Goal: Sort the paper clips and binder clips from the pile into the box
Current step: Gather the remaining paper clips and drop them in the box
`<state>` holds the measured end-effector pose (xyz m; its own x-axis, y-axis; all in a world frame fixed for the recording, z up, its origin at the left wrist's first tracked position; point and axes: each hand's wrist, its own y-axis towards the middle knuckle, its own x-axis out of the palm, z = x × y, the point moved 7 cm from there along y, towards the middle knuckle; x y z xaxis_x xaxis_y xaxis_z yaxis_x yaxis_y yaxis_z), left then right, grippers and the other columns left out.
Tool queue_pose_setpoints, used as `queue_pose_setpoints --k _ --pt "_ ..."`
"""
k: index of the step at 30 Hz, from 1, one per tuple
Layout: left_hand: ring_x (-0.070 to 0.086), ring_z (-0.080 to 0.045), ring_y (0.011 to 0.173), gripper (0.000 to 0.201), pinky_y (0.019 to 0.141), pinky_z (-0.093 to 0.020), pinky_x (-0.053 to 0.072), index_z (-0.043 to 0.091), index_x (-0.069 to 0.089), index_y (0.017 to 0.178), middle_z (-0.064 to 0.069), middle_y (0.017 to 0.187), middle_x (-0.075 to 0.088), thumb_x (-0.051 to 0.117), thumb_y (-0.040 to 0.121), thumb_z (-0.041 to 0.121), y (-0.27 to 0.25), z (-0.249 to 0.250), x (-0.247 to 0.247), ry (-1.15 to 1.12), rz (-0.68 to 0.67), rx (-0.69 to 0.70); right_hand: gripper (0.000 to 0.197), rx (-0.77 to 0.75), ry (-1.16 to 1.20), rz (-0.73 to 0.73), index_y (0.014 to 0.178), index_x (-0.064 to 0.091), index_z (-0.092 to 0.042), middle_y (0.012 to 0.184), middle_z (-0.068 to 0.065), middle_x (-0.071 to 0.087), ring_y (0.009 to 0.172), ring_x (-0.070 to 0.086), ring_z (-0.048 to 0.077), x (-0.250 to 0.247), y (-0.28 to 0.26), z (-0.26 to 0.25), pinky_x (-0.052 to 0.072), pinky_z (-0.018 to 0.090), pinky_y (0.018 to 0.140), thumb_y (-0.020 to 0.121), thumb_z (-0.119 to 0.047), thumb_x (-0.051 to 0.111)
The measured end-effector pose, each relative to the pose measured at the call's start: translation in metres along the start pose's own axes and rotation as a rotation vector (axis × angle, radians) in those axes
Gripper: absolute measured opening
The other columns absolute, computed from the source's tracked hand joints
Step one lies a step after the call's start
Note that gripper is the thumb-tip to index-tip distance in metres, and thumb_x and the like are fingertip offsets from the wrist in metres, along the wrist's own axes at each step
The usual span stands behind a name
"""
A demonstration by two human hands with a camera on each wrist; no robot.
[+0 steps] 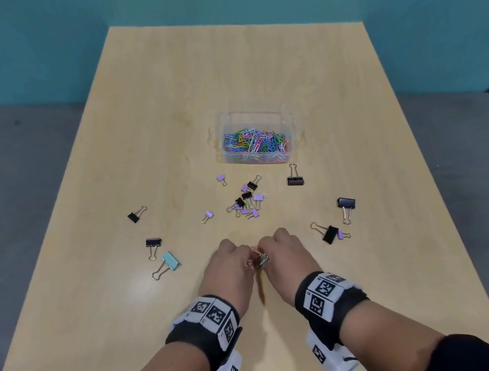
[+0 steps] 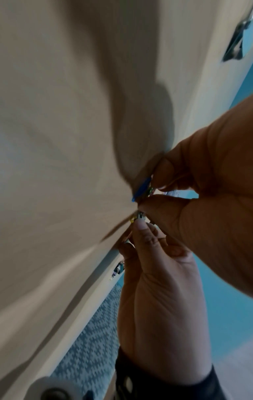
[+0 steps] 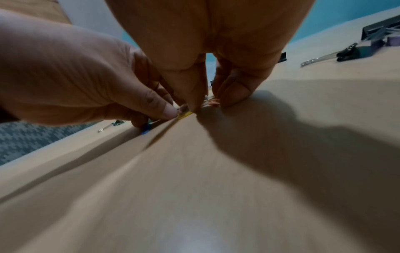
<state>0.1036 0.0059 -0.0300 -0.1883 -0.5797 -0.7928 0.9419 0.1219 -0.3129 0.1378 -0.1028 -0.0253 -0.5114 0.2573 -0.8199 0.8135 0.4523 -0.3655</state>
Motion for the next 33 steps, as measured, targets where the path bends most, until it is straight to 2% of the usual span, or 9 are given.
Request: queue_pose_setpoints --k 6,11,13,15,18,22,25,30,33 --pt "0.049 -0.023 0.073 0.009 0.061 -0.029 0.036 0.014 0.059 0.086 -0.004 0.090 0.048 0.054 0.085 0.007 0.001 0.001 0.002 0.071 0.003 0.050 0.024 -0.042 -0.117 -0.061 0.084 0.037 -0.023 0.091 -0.001 0.035 0.082 0.036 0.022 -0.002 -0.001 0.007 0.028 0.030 0.066 0.086 -0.001 0.047" --pt "0.051 -0.023 0.069 0.010 0.062 -0.035 0.046 0.013 0.053 0.080 -0.002 0.089 0.048 0.052 0.083 0.003 0.002 -0.004 0.002 0.098 -0.036 0.000 0.023 -0.043 -0.160 -0.103 0.084 0.037 -0.020 0.089 -0.002 0.035 0.080 0.037 0.022 -0.004 0.001 0.016 0.029 0.030 0.064 0.085 0.002 0.045" --pt "0.052 -0.022 0.069 0.014 0.062 -0.035 0.046 0.015 0.052 0.079 -0.001 0.088 0.049 0.050 0.082 0.002 0.002 -0.007 0.000 0.083 -0.044 -0.027 0.017 -0.032 -0.128 -0.096 0.086 0.041 -0.019 0.090 -0.001 0.038 0.082 0.041 0.024 -0.007 -0.001 0.018 0.030 0.031 0.064 0.086 -0.002 0.044" --pt "0.053 -0.022 0.071 0.017 0.062 -0.034 0.046 0.018 0.054 0.086 0.000 0.090 0.049 0.049 0.082 0.002 0.000 -0.008 -0.001 0.079 -0.054 -0.043 0.011 -0.053 -0.089 -0.097 0.101 0.048 -0.018 0.100 0.001 0.042 0.089 0.045 0.025 -0.008 -0.005 0.016 0.038 0.033 0.069 0.090 -0.014 0.047" --pt "0.053 -0.023 0.075 0.028 0.061 -0.030 0.041 0.024 0.056 0.097 -0.001 0.093 0.049 0.048 0.082 0.002 -0.002 -0.004 -0.001 0.098 -0.069 -0.018 0.027 -0.129 -0.130 -0.131 0.115 0.048 -0.021 0.112 0.002 0.042 0.098 0.044 0.024 -0.002 -0.009 0.009 0.044 0.035 0.077 0.090 -0.026 0.056" --pt "0.044 -0.021 0.069 0.020 0.057 -0.029 0.032 0.020 0.054 0.085 0.000 0.087 0.046 0.046 0.081 0.002 0.000 0.001 -0.002 0.149 -0.082 0.006 0.014 -0.171 -0.209 -0.129 0.103 0.046 -0.018 0.106 0.005 0.046 0.085 0.037 0.022 0.001 -0.005 0.004 0.030 0.031 0.068 0.091 -0.013 0.053" --pt "0.044 -0.022 0.070 0.019 0.056 -0.029 0.030 0.018 0.051 0.081 -0.002 0.089 0.047 0.046 0.078 0.000 0.000 0.000 -0.002 0.161 -0.114 -0.012 0.017 -0.156 -0.232 -0.148 0.100 0.046 -0.018 0.103 0.005 0.047 0.082 0.033 0.020 -0.002 -0.002 0.006 0.028 0.031 0.067 0.089 -0.005 0.049" --pt "0.043 -0.021 0.067 0.021 0.057 -0.028 0.033 0.018 0.048 0.084 -0.001 0.087 0.044 0.043 0.078 -0.002 -0.003 0.003 -0.005 0.198 -0.131 -0.044 0.034 -0.210 -0.407 -0.170 0.115 0.046 -0.009 0.110 0.011 0.049 0.093 0.048 0.029 -0.003 -0.007 0.002 0.032 0.034 0.062 0.082 -0.003 0.051" --pt "0.039 -0.021 0.069 0.022 0.060 -0.030 0.032 0.017 0.046 0.089 0.000 0.087 0.038 0.041 0.080 -0.001 -0.004 0.009 -0.006 0.239 -0.151 -0.030 0.045 -0.218 -0.440 -0.169 0.119 0.044 -0.008 0.111 0.013 0.048 0.091 0.049 0.030 -0.001 -0.007 0.002 0.031 0.035 0.058 0.076 0.001 0.055"
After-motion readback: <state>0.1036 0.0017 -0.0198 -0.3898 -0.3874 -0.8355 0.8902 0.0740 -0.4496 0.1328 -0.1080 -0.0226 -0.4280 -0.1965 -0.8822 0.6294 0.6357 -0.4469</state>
